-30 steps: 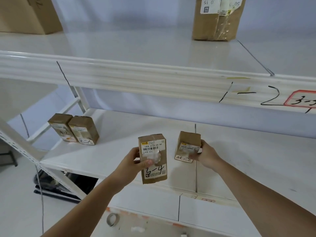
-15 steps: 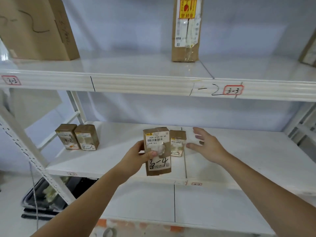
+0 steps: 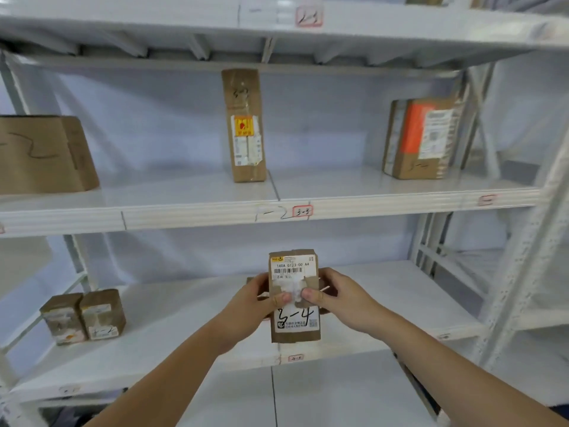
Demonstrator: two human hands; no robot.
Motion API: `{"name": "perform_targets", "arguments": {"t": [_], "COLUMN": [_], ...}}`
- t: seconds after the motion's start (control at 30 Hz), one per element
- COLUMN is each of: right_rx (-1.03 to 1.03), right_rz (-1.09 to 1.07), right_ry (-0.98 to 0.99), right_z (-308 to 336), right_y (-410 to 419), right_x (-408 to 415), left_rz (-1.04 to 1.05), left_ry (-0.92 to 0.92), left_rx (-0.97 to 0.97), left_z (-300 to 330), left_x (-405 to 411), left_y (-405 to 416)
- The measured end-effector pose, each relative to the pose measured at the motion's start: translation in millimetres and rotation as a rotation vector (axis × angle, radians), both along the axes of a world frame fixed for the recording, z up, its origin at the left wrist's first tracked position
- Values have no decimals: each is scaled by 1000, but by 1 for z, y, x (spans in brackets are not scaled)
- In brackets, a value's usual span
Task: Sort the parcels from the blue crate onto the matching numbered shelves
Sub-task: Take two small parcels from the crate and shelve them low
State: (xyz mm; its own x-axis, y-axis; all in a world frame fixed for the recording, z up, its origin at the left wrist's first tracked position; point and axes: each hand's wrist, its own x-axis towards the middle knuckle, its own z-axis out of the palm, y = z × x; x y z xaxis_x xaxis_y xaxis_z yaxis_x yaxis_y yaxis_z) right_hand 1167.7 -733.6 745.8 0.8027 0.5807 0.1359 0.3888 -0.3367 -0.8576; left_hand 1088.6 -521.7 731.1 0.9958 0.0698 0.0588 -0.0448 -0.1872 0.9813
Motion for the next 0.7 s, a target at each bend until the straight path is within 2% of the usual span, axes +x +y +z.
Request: {"name": "perform_targets", "arguments": {"t": [0.37,0.5,0.7], "right_rx": [157,122,98], "right_rz": [-151,-188,-216], "right_ry": [-55,-103,-166], "right_z": [50,61,76], "right_y": [-209,-287,-346], "right_x": [47,74,118], "left_rz": [-112,-143,-141], "left_ry": [-196,-239,-254], "left_rx": [96,91,77], "left_z": [57,64,78], "left_x": [95,128,174], "left_y": [-208,-283,-348]}}
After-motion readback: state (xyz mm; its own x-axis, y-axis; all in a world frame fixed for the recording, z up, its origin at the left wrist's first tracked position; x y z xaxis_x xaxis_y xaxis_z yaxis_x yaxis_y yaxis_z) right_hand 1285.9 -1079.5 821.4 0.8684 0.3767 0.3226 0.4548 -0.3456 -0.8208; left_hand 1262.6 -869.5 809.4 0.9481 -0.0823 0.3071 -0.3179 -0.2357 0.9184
